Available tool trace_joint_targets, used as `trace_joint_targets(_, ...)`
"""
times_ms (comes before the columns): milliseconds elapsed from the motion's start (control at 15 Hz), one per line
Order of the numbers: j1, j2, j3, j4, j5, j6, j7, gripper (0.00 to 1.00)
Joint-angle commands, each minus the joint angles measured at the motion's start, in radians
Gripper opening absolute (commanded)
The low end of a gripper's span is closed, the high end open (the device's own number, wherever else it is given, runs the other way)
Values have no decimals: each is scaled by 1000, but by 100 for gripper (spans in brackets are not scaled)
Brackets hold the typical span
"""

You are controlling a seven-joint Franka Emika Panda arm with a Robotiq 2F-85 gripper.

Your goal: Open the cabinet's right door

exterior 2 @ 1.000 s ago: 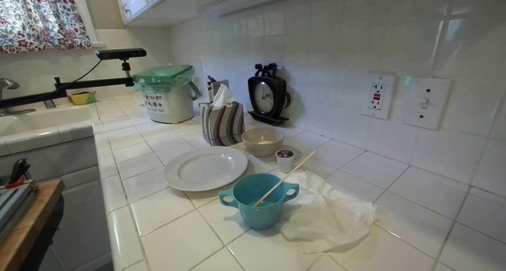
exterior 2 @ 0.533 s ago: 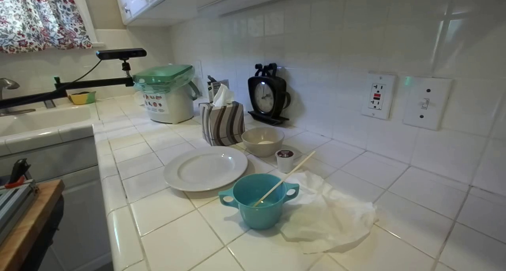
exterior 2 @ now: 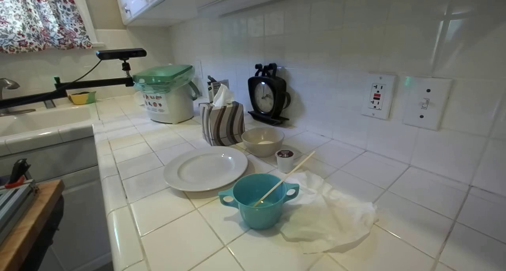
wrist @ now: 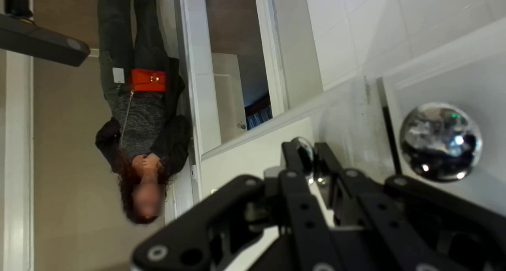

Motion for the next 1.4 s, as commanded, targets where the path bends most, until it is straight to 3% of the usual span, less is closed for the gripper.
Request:
trace_joint_targets(0, 9, -40, -34, -31, 7, 29, -37, 4)
trace_joint_targets(933, -9, -182, -128, -198, 42, 238, -208, 4)
trace_joint_targets(1333, -11, -250, -181, -263, 133, 304, -361, 4)
